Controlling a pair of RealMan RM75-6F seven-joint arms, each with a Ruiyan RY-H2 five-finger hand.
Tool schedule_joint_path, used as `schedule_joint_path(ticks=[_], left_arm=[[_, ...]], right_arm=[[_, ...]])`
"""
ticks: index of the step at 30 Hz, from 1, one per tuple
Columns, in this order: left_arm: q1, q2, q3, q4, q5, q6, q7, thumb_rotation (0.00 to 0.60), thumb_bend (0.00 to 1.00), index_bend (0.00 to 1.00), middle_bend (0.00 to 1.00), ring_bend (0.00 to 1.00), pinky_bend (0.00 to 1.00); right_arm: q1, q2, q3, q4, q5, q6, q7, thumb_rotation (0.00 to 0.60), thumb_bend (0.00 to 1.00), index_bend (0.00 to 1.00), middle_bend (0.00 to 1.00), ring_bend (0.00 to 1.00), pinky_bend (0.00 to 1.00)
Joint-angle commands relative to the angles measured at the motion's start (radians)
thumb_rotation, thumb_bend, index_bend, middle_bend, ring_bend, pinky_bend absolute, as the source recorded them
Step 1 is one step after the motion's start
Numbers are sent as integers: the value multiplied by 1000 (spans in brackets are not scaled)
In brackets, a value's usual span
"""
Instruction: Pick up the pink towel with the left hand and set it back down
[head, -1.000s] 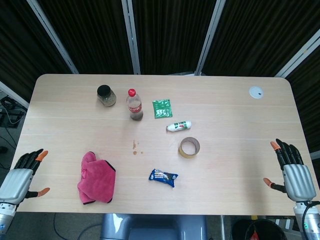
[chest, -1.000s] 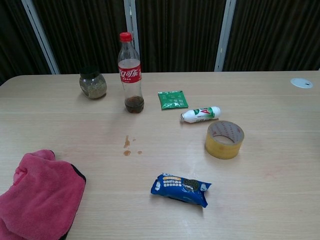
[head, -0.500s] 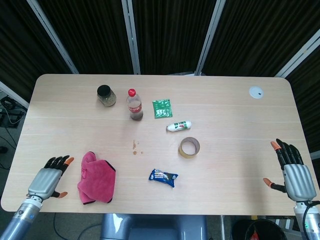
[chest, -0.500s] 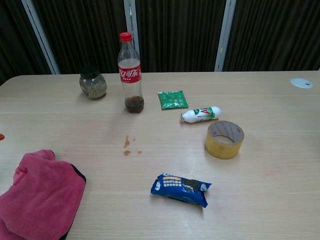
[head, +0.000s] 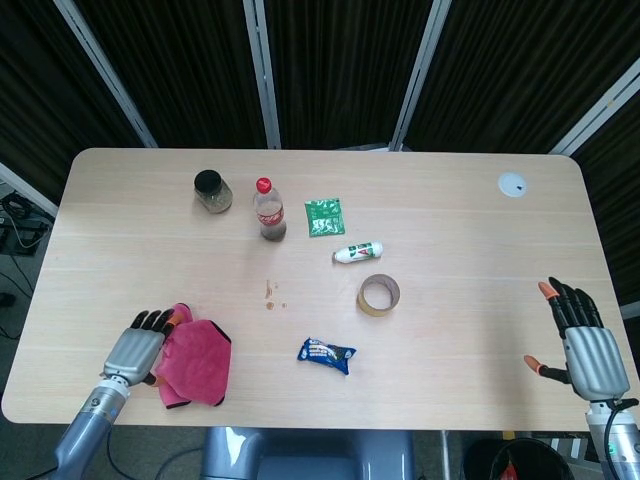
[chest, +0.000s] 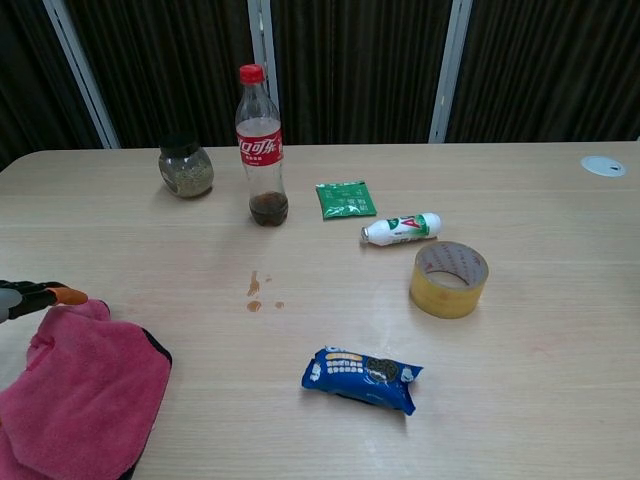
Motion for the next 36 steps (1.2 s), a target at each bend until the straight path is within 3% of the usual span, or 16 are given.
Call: schedule_joint_path(ticks=[1, 3, 5, 8, 10, 12, 16, 25, 36], left_arm=[[-29, -38, -6, 19, -59, -9, 35, 600, 0, 40, 0, 0, 0], [-41, -55, -5, 25, -81, -6, 50, 600, 30, 134, 0, 0, 11], [-47, -66, -3, 29, -89, -1, 59, 600, 138, 293, 46, 16, 72], [-48, -86, 1, 40, -71, 18, 50, 600, 375, 548, 276, 186, 261], [-43, -101, 3, 52, -45, 34, 24, 600, 521, 713, 463, 359, 403], [-36, -116, 3, 68, -15, 54, -10, 600, 574, 800, 546, 440, 468], [-25, -143, -3, 105, 71, 97, -91, 600, 604, 865, 603, 495, 517], [-63, -154, -61, 116, 162, 125, -165, 600, 608, 874, 607, 500, 522], [-187, -240, -191, 160, 142, 101, -119, 600, 587, 864, 597, 498, 520]], right_arm=[[1, 0, 0, 1, 1, -3, 2, 600, 15, 0, 0, 0, 0], [3, -1, 0, 1, 2, -5, 4, 600, 15, 0, 0, 0, 0], [4, -1, 1, 2, 4, -9, 5, 600, 15, 0, 0, 0, 0], [6, -1, 1, 3, 7, -13, 7, 600, 15, 0, 0, 0, 0], [7, -1, 2, 3, 8, -15, 7, 600, 16, 0, 0, 0, 0], [7, -1, 1, 4, 9, -16, 8, 600, 16, 0, 0, 0, 0], [7, -3, 1, 4, 9, -16, 7, 600, 15, 0, 0, 0, 0], [7, -1, 2, -2, 13, -18, 9, 600, 15, 0, 0, 0, 0], [8, 5, 4, -12, 29, -29, 31, 600, 16, 0, 0, 0, 0]])
